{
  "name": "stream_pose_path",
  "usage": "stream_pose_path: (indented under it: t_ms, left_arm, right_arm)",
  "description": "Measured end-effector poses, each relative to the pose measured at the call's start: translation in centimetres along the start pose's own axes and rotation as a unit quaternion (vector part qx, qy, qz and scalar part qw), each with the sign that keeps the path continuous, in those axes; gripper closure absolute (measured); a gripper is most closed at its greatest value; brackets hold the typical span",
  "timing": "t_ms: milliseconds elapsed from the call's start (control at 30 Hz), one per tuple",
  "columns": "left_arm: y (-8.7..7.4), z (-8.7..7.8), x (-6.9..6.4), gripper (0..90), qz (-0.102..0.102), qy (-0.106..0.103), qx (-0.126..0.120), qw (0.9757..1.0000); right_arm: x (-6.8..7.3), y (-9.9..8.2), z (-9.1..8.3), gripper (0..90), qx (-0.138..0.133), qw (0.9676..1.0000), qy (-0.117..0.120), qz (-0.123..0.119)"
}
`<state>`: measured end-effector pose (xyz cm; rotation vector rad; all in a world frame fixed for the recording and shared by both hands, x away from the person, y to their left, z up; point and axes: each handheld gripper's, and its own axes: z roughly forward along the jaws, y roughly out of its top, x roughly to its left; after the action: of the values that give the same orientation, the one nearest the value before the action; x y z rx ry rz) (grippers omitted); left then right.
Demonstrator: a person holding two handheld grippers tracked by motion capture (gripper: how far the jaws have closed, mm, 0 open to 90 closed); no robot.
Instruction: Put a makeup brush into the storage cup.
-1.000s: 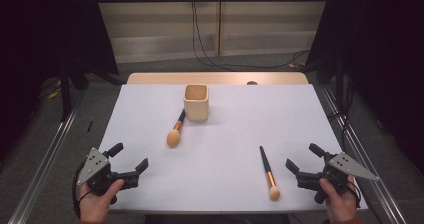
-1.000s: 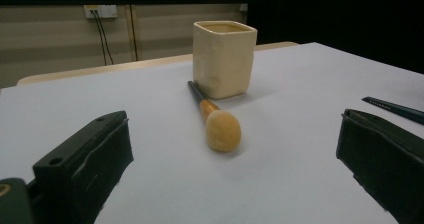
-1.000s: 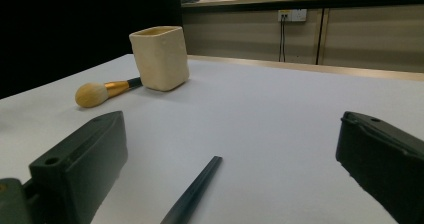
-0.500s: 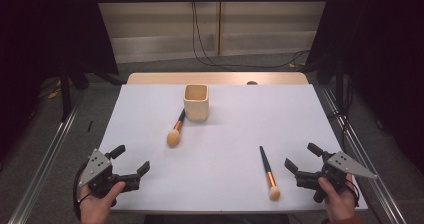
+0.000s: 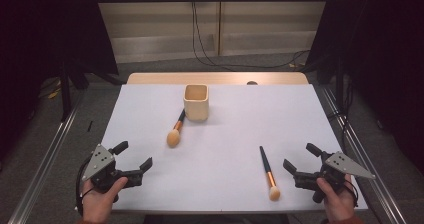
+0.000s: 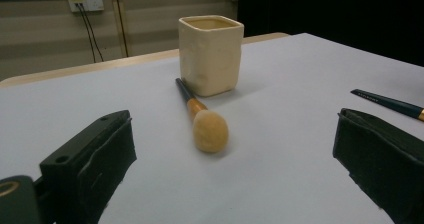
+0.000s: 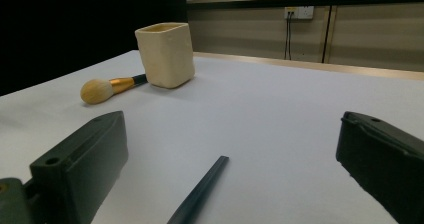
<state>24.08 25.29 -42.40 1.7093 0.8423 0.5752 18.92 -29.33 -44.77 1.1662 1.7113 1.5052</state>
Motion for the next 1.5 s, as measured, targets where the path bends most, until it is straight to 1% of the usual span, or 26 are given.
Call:
stream_pose_path:
  t_ms: [33,100,133,200,267,433,533,600,667,800,867,967,1067,1200,1233,1267,1333,1367,1433,1500]
  left_arm:
    - [0.1,0.2,0.0,3.0,0.003,-0.001,0.001,1.0]
    - [0.4,0.7,-0.2,3.0,0.017,0.0,0.005,0.9998]
    - [0.5,1.0,-0.2,3.0,0.018,-0.001,0.003,0.9998]
    - [0.8,1.7,-0.4,3.0,0.013,-0.007,0.002,0.9999]
    - [1.0,2.2,-0.5,3.0,0.018,-0.008,0.001,0.9998]
    - [1.8,3.1,-0.7,3.0,0.02,-0.016,-0.001,0.9997]
    - [2.5,3.7,-0.6,2.6,0.012,-0.021,-0.005,0.9997]
    - [3.0,4.2,-0.5,2.5,0.019,-0.025,-0.003,0.9995]
    - [3.4,4.7,-0.5,2.5,0.019,-0.028,-0.004,0.9994]
    - [3.9,5.4,-0.3,2.5,0.015,-0.027,-0.01,0.9995]
    - [4.2,5.9,-0.2,2.6,0.021,-0.023,-0.005,0.9995]
    - [4.4,6.4,-0.2,2.6,0.016,-0.026,-0.005,0.9995]
    - [4.7,6.9,-0.1,2.7,0.017,-0.026,-0.003,0.9995]
    - [5.0,7.5,0.2,2.6,0.016,-0.02,0.002,0.9997]
    - [5.1,7.6,0.3,2.6,0.015,-0.02,0.001,0.9997]
    - [5.1,7.8,0.4,2.6,0.009,-0.02,-0.001,0.9998]
    - [5.4,8.1,0.5,2.6,0.012,-0.018,0.0,0.9998]
    - [5.4,8.3,0.5,2.6,0.01,-0.019,-0.002,0.9998]
    - [5.6,8.6,0.7,2.6,0.005,-0.023,0.006,0.9997]
    - [5.9,9.0,0.8,2.6,0.011,-0.018,0.007,0.9998]
  right_arm:
    - [0.0,0.0,0.0,0.0,0.001,1.0,0.001,0.0]
    - [0.0,0.0,0.0,0.0,0.001,1.0,0.001,0.001]
    - [0.0,0.0,0.0,0.0,0.001,1.0,0.001,0.001]
    - [0.0,0.0,-0.1,0.0,0.001,1.0,0.001,-0.001]
    - [0.0,0.0,0.0,0.0,0.0,1.0,0.0,0.002]
    - [0.0,0.0,0.0,0.0,0.0,1.0,0.001,0.001]
    - [0.0,0.0,0.0,0.0,0.0,1.0,0.001,-0.001]
    - [0.0,0.0,0.0,0.0,0.001,1.0,0.002,-0.001]
    - [0.0,0.0,0.0,0.0,0.001,1.0,0.002,0.001]
    - [-0.1,0.0,0.0,0.0,0.0,1.0,0.002,0.002]
    - [0.0,0.0,0.0,0.0,0.0,1.0,0.003,0.002]
    - [0.0,0.0,0.0,0.0,0.001,1.0,0.004,-0.001]
    - [0.0,0.0,0.0,0.0,0.0,1.0,0.002,0.003]
    - [0.0,0.0,0.0,0.0,0.0,1.0,0.002,0.003]
    - [0.0,0.0,0.0,0.0,0.0,1.0,0.002,0.003]
    - [0.0,0.0,0.0,0.0,0.0,1.0,0.002,0.004]
    - [0.0,0.0,0.0,0.0,0.0,1.0,0.002,0.004]
    - [0.0,0.0,0.0,0.0,0.0,1.0,0.002,0.004]
    - [0.0,0.0,0.0,0.0,0.001,1.0,0.004,0.003]
    - [0.0,0.0,0.0,0.0,0.001,1.0,0.004,0.003]
